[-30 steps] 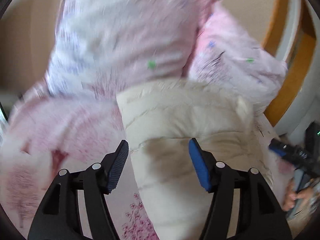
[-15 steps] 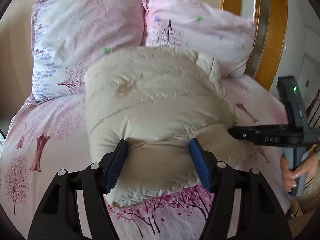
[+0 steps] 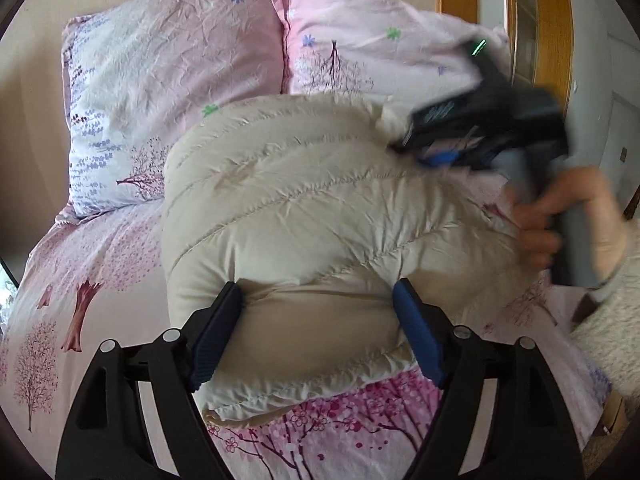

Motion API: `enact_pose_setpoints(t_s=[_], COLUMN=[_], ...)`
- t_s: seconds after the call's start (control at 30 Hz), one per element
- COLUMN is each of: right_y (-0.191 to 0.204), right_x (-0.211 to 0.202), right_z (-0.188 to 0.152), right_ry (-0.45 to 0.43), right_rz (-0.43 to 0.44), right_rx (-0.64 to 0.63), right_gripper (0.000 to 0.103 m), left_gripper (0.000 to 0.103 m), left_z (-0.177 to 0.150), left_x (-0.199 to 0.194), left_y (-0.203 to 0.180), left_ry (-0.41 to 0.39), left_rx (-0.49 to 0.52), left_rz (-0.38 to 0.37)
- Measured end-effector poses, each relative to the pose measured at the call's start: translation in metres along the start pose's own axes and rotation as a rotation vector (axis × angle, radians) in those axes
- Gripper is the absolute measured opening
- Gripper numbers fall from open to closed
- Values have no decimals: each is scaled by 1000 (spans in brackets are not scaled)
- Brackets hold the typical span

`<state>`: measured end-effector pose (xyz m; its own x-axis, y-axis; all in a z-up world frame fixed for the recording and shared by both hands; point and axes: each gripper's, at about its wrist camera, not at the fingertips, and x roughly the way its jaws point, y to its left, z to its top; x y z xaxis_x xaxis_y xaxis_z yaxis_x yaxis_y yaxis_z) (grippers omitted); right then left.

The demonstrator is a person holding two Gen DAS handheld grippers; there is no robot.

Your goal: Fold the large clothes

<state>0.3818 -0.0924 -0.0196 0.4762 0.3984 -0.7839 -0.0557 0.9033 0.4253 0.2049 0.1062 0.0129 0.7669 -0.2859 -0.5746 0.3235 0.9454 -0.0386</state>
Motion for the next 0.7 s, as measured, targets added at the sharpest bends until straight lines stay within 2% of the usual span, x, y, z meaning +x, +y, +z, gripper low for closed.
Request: enact_pose_setpoints(t_s=[0.03,0.13,0.2,0.23,0.3,0.37,0.4,0.5,0.6,0.7], right_y=[-2,-1,0,2,10,20,25,45,52,45], right_x=[4,-14,-39,-52,-82,-112,-124,-153,-166,-177], right_z=[1,-6,-17,-25,-44,-69,-81,-107,-129,-149], right_ry=[10,-27,-84,-119,-202,-298,-332,-427,-451,-411], right_rz=[-9,-62,-78,-87,-122,-168,-192,-261,-310,-247], right_rx=[9,-11,-28,-51,-117,-197,-225,-320,-361,-345], right_gripper=[45,45,48,56,84,98,101,101,101,101], left_gripper=[83,101,102,102,102,102,102,102,102,102], left_z=[1,0,-4,-5,-11,-15,-18,-26,-36,-44], left_x=[-5,-26,-44,-49,-63,-71,-73,-79,-83,-86], left_y=[0,2,4,6,9,12,14,16,16,14], left_ry=[-17,-82,-127,-135,-134,-104,-90,-32,4,42], left_rx=[-10,-62,-98,-110,-150,-189,-204,-235,-240,-243], left_rz=[-11,-20,-14,-8,28,78,100,143,157,162])
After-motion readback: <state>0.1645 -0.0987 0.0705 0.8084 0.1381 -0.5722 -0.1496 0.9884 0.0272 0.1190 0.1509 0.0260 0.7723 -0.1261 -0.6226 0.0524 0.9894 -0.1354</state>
